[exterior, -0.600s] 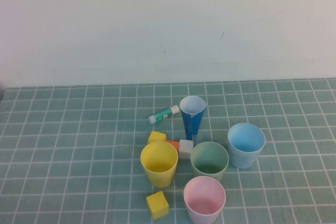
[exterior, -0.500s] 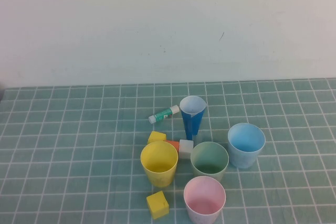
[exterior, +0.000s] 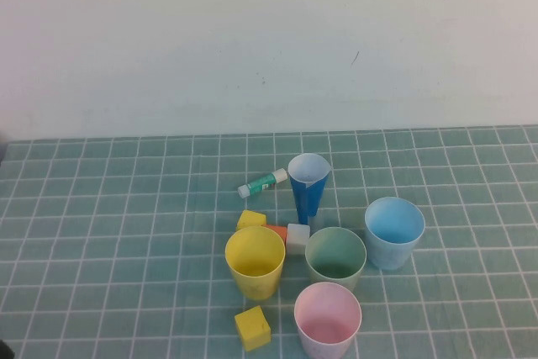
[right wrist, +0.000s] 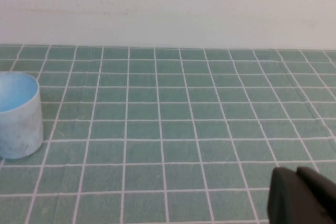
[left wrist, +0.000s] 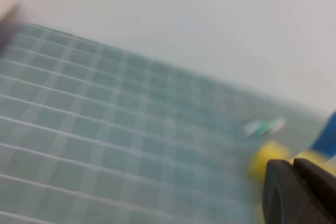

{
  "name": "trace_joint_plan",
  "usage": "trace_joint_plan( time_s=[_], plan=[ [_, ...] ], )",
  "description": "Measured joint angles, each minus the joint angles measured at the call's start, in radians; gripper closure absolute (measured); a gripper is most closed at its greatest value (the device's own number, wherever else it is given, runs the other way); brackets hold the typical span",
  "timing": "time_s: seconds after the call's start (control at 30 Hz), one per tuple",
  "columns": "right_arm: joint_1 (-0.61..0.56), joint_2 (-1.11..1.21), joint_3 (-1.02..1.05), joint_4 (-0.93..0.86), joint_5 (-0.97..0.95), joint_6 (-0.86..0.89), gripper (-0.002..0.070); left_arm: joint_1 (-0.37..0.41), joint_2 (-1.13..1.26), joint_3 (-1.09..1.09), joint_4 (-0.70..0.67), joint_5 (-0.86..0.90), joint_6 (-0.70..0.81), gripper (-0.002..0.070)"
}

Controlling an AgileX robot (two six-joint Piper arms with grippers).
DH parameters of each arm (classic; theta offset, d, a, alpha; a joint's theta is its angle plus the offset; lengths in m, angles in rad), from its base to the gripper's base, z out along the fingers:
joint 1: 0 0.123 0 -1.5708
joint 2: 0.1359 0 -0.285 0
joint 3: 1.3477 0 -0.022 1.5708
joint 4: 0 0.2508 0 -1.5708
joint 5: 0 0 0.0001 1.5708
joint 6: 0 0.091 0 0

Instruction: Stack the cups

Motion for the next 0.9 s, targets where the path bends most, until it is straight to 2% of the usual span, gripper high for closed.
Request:
trace_joint_plan(
  time_s=[0.03,0.2,0.3,0.57,0.7,0.77,0.9],
  plan=[
    [0.0,0.0,0.0,0.0,0.0,0.0,0.0678,0.0,0.0,0.0,-0.062,-0.017,-0.014,0.0678],
    [0.0,0.0,0.0,0.0,0.0,0.0,0.0678,0.0,0.0,0.0,-0.554,-0.094,-0.124,0.0678],
    [0.0,0.0,0.0,0.0,0.0,0.0,0.0678,0.0,0.0,0.0,-0.689,-0.142,-0.132,0.0678],
    [0.0,0.0,0.0,0.0,0.0,0.0,0.0679,0.0,0.0,0.0,-0.734,-0.219,-0.05,0.0678],
    [0.0,0.0,0.0,0.0,0.0,0.0,0.0678,0.0,0.0,-0.018,-0.715,-0.108,0.04,0.0678],
    [0.0,0.0,0.0,0.0,0.0,0.0,0.0678,0.0,0.026,-0.091,-0.644,0.005,0.091,0.0678],
    [0.0,0.0,0.0,0.0,0.0,0.0,0.0679,-0.002,0.211,-0.365,-0.375,0.297,0.128,0.0678]
  ],
)
